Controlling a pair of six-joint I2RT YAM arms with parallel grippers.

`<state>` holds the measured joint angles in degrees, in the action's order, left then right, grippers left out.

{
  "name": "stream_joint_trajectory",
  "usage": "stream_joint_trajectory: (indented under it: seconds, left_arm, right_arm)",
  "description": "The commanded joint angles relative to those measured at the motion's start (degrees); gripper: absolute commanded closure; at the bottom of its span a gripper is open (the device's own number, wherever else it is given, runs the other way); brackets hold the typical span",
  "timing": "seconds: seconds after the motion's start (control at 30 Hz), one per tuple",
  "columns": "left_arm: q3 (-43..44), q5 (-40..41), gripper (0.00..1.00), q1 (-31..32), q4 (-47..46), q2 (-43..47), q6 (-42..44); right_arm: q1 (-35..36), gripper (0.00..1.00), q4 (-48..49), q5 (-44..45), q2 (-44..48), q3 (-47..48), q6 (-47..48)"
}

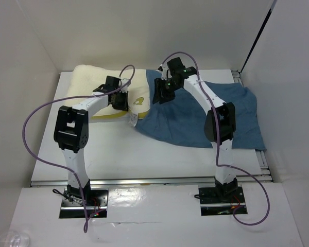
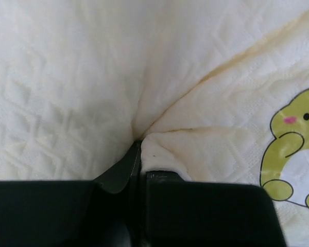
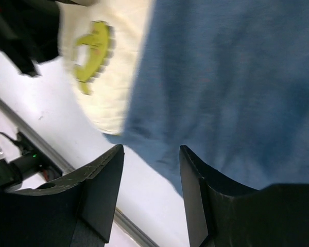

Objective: Put the pillow into the pillowcase

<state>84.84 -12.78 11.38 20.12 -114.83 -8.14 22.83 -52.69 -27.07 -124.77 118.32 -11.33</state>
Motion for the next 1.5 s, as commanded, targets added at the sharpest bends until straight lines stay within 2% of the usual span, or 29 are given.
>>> stream_joint_trajectory:
  seconds: [0.0,0.17,0.27,0.5,0.8,0.93,0.97,1.1,1.13,1.2,1.33,1.37,1.43,1.47]
  left_arm:
    - [1.11,8.29,1.00,2.33,-0.52,0.84,1.98]
    - [3.31,10.23,1.00,4.88,-1.05,-1.36,2.60]
    - [4.37,10.23,1.00,4.88,-1.05,-1.98,3.13]
    - [4.37,10.23,1.00,4.88,-1.05,-1.98,3.66]
    - [3.14,9.09,1.00,4.36,-1.57,-1.45,3.66]
    - [3.14,9.08,1.00,4.36,-1.57,-1.45,3.66]
    - [3.14,9.08,1.00,4.36,-1.57,-1.45,3.66]
    - [3.14,8.56,1.00,3.83,-1.05,-1.45,3.13]
    - [3.14,8.03,1.00,3.83,-1.05,-1.45,3.13]
    - [3.14,8.03,1.00,3.83,-1.05,-1.45,2.61]
    - [3.75,7.50,1.00,3.83,-1.05,-2.07,2.60]
    - [3.76,7.50,1.00,3.83,-1.05,-2.07,2.60]
    - [4.28,7.50,1.00,3.83,-0.52,-2.07,2.60]
    - [4.81,7.50,1.00,3.83,-0.52,-2.59,2.60]
  right_arm:
    - [1.60,0.45,-0.75,-5.27,-0.39,5.86,-2.11]
    - [2.13,0.48,-0.14,-6.50,-1.70,8.94,-2.11]
    - [2.66,0.48,-0.14,-5.11,-1.01,7.54,-1.59]
    - [3.27,0.48,-0.14,14.13,1.72,3.33,0.87]
    - [2.13,0.50,0.48,15.56,2.51,0.59,0.87]
    - [2.65,0.71,0.48,12.49,-0.73,4.10,1.40]
    - [2.66,0.82,0.48,11.61,-1.35,4.89,1.40]
    - [2.66,0.86,0.48,4.49,-3.81,8.59,1.40]
    - [2.66,0.94,0.48,3.09,-3.81,9.29,2.01]
    - [3.27,1.00,0.48,0.19,-4.34,9.29,2.54]
    - [3.80,1.00,0.48,-0.97,-4.34,9.29,2.54]
    - [3.80,0.93,0.48,1.29,-3.82,8.69,2.54]
    - [3.80,0.69,0.48,3.33,-3.20,8.68,2.54]
    - [3.80,0.64,0.48,4.56,-1.98,8.07,2.54]
